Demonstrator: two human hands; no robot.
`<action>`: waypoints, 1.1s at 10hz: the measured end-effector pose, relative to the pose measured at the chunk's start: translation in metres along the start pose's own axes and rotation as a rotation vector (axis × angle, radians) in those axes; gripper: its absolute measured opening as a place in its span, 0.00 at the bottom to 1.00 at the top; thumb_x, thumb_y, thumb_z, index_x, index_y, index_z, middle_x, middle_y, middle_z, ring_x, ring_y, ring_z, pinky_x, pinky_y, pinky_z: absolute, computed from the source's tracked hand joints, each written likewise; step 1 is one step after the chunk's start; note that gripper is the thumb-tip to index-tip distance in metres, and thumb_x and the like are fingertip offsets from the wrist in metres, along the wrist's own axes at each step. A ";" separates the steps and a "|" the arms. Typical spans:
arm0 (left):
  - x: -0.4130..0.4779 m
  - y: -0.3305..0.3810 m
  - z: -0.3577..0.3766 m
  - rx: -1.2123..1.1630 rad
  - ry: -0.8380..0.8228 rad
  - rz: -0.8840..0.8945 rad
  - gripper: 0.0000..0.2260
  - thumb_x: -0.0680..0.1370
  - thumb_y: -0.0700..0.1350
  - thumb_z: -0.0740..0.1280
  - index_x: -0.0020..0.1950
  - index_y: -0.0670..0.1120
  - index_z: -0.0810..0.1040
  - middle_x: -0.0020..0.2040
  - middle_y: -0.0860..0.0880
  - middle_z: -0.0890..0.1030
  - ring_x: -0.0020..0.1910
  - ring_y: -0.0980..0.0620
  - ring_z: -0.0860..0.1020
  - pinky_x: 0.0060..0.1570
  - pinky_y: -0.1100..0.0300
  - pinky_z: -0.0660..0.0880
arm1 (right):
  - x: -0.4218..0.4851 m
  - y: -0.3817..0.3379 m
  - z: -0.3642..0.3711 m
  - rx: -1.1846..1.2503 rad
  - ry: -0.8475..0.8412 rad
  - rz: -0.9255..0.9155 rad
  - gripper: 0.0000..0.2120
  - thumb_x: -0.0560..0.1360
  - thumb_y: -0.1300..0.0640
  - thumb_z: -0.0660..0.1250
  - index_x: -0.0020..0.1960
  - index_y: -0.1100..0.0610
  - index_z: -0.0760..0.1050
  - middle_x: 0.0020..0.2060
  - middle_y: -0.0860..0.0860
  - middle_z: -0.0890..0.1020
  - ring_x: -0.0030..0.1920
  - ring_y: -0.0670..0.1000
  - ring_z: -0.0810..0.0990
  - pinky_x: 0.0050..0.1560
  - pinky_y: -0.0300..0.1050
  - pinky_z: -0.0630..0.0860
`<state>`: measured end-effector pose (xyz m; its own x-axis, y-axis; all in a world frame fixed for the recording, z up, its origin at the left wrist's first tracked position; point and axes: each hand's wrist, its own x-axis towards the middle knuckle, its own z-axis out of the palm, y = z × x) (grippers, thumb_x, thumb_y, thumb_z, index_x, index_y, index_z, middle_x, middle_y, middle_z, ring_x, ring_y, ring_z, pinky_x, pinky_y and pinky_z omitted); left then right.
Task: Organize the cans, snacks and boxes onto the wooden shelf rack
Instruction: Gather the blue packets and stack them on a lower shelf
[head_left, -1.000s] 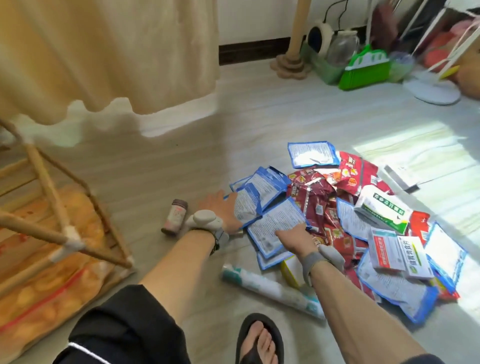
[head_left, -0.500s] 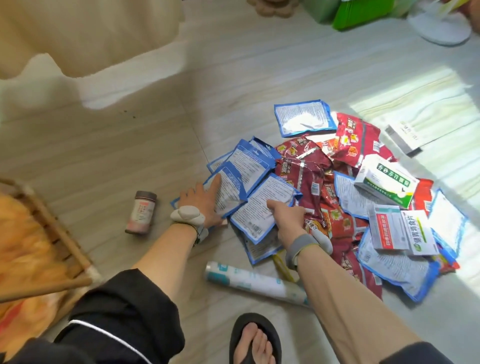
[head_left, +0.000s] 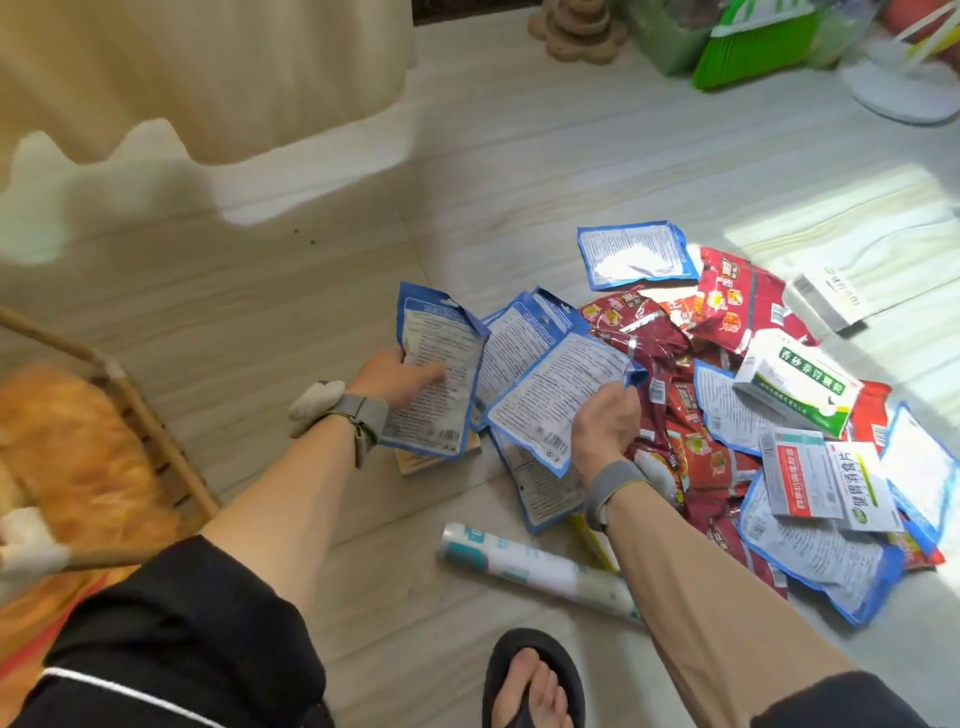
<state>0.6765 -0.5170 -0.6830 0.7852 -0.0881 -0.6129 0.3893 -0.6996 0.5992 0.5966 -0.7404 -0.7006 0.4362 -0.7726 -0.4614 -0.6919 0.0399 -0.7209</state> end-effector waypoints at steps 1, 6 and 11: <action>0.008 0.009 -0.021 -0.081 0.048 0.009 0.06 0.79 0.52 0.66 0.45 0.50 0.76 0.45 0.54 0.79 0.43 0.52 0.76 0.40 0.59 0.71 | -0.009 -0.017 0.019 -0.135 -0.067 -0.039 0.19 0.83 0.60 0.51 0.67 0.70 0.69 0.64 0.66 0.72 0.63 0.65 0.71 0.57 0.56 0.66; 0.026 -0.003 -0.042 -0.109 0.062 -0.056 0.08 0.77 0.52 0.66 0.45 0.48 0.79 0.44 0.51 0.81 0.45 0.48 0.79 0.49 0.53 0.76 | 0.008 -0.021 0.129 -0.117 -0.179 0.170 0.39 0.70 0.42 0.75 0.70 0.60 0.62 0.67 0.60 0.76 0.67 0.63 0.73 0.70 0.55 0.69; -0.129 0.026 -0.100 -0.367 0.249 -0.032 0.19 0.82 0.49 0.62 0.73 0.48 0.68 0.66 0.45 0.77 0.62 0.41 0.77 0.65 0.46 0.74 | -0.097 -0.091 -0.011 0.266 -0.875 -0.096 0.14 0.75 0.67 0.72 0.60 0.68 0.79 0.49 0.61 0.85 0.48 0.60 0.85 0.42 0.50 0.82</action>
<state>0.6339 -0.4526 -0.5370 0.8446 0.1347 -0.5183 0.5252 -0.3968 0.7528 0.6106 -0.6761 -0.5841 0.8398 -0.0291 -0.5422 -0.5225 0.2282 -0.8215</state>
